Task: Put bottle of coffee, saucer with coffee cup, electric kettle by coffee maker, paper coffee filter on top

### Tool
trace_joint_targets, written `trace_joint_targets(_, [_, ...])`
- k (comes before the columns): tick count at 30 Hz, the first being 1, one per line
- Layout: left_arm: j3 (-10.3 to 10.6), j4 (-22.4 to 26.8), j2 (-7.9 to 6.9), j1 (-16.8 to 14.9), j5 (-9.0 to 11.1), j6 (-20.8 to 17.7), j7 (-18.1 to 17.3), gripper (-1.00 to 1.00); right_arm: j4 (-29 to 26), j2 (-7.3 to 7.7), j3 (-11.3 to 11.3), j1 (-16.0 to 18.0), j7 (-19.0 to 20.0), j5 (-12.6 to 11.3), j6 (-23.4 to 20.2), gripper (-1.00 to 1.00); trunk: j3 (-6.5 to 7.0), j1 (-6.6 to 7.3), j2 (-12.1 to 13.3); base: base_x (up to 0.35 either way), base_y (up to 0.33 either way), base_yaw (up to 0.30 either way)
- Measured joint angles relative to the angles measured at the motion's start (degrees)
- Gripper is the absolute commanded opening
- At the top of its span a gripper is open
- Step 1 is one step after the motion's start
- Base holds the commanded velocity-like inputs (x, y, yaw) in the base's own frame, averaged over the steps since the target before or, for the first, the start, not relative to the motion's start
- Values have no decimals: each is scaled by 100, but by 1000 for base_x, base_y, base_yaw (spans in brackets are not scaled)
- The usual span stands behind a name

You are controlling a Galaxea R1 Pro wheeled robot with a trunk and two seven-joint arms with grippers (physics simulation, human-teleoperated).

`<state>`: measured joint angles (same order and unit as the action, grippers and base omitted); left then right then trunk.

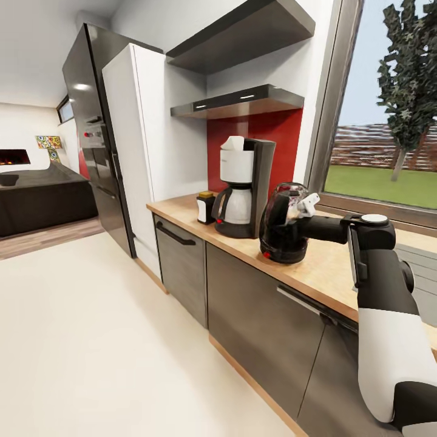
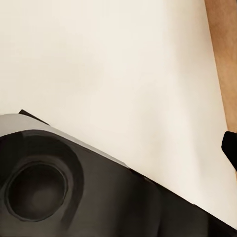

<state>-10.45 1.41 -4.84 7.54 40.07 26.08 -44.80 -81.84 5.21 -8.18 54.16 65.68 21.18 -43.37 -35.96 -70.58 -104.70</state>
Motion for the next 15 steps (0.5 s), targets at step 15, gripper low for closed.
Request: trace_joint_targets(15, [1,-1,0,0,0,-7,7,100,0,0,1,-1,1,-5,-15,-100,-89,-109,-199,0,0,0])
